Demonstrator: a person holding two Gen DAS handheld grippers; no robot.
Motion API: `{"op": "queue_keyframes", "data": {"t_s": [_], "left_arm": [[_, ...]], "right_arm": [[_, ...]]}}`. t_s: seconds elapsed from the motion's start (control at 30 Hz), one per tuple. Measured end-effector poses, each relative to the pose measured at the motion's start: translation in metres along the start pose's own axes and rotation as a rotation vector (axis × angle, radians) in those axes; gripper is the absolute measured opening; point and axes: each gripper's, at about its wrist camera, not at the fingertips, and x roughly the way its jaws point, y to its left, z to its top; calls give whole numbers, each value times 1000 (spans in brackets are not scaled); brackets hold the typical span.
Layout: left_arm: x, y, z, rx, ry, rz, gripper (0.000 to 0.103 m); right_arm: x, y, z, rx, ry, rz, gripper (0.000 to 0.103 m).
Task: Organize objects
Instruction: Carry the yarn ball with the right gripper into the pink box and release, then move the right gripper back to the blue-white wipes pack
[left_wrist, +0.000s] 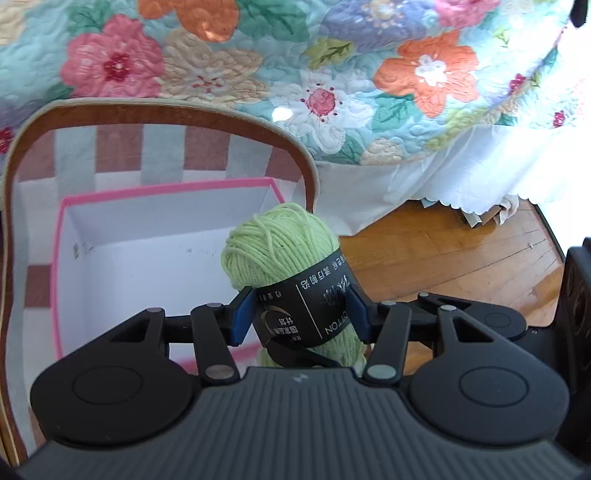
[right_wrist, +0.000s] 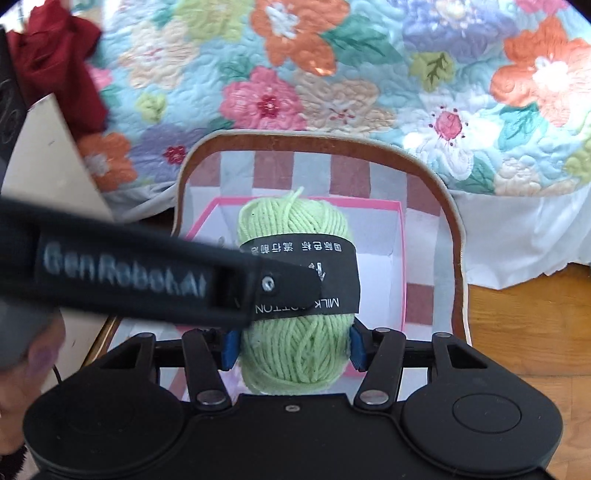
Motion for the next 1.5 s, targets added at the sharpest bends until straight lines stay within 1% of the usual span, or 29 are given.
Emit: {"op": "queue_keyframes", "data": {"t_s": [0.2, 0.3, 0.4, 0.47, 0.5, 0.57, 0.63, 0.67, 0.7, 0.73, 0.77, 0.8, 0.83, 0.87, 0.93, 0.97, 1.0, 1.03, 1.07, 1.1, 1.13, 1.2, 1.23, 1.27, 1.33, 1.37, 1.4, 1.43, 1.5], "left_arm": [[67, 37, 28, -100, 71, -47, 52], [100, 59, 37, -168, 103, -75, 53], [127, 80, 40, -244, 130, -94, 53], [139, 92, 40, -305, 140, -132, 53], [144, 96, 39, -326, 148, -133, 53], [150, 100, 36, -339, 144, -125, 53], [152, 101, 31, -347, 148, -116, 53], [153, 102, 28, -362, 149, -111, 56], [156, 103, 25, -386, 151, -120, 61], [161, 106, 22, -413, 160, -131, 62], [166, 109, 19, -436, 169, -130, 62], [169, 110, 17, -450, 175, -119, 58], [171, 110, 14, -450, 181, -90, 49], [173, 110, 13, -433, 182, -63, 47], [175, 108, 11, -410, 171, -60, 43], [176, 107, 11, -395, 170, -59, 43], [176, 102, 13, -352, 168, -51, 42], [177, 94, 15, -295, 159, -35, 42], [176, 86, 18, -238, 147, -27, 42], [176, 79, 20, -194, 139, -20, 40], [177, 73, 23, -161, 129, -1, 39], [179, 67, 26, -135, 121, 15, 39], [179, 67, 27, -144, 122, 16, 40], [178, 67, 27, -159, 127, 21, 42], [171, 69, 27, -194, 165, 19, 45], [167, 69, 27, -214, 196, 14, 45], [159, 69, 26, -221, 208, 15, 47], [149, 66, 26, -211, 203, 30, 52], [123, 59, 21, -155, 184, 102, 58]], "right_arm": [[56, -29, 34, 128, 138, -6, 59], [85, -33, 42, 105, 194, -51, 59], [113, -37, 46, 79, 228, -92, 58], [126, -32, 43, -6, 221, -149, 57], [131, -28, 40, -53, 207, -184, 57], [141, -19, 36, -133, 199, -218, 57], [149, -19, 33, -121, 201, -221, 57], [152, -20, 32, -113, 204, -221, 57], [154, -20, 31, -116, 197, -226, 58], [155, -19, 30, -127, 193, -231, 59], [155, -19, 28, -142, 186, -231, 63], [154, -18, 26, -163, 178, -225, 65], [151, -18, 23, -181, 184, -206, 66], [147, -19, 21, -189, 185, -184, 67], [135, -22, 16, -186, 176, -130, 68], [129, -24, 14, -191, 175, -98, 67], [126, -24, 11, -207, 175, -74, 60], [124, -23, 7, -240, 178, -73, 54], [125, -20, 4, -283, 182, -97, 42], [128, -17, 0, -329, 182, -130, 36], [131, -15, -4, -363, 179, -149, 34], [135, -15, -7, -383, 158, -172, 34], [136, -18, -8, -381, 155, -177, 33], [136, -20, -9, -374, 147, -181, 31], [132, -23, -10, -353, 137, -165, 30], [127, -24, -10, -321, 141, -158, 30], [119, -28, -10, -267, 134, -144, 32], [108, -31, -10, -208, 119, -104, 35], [85, -35, -14, -129, 96, -36, 39]]}}
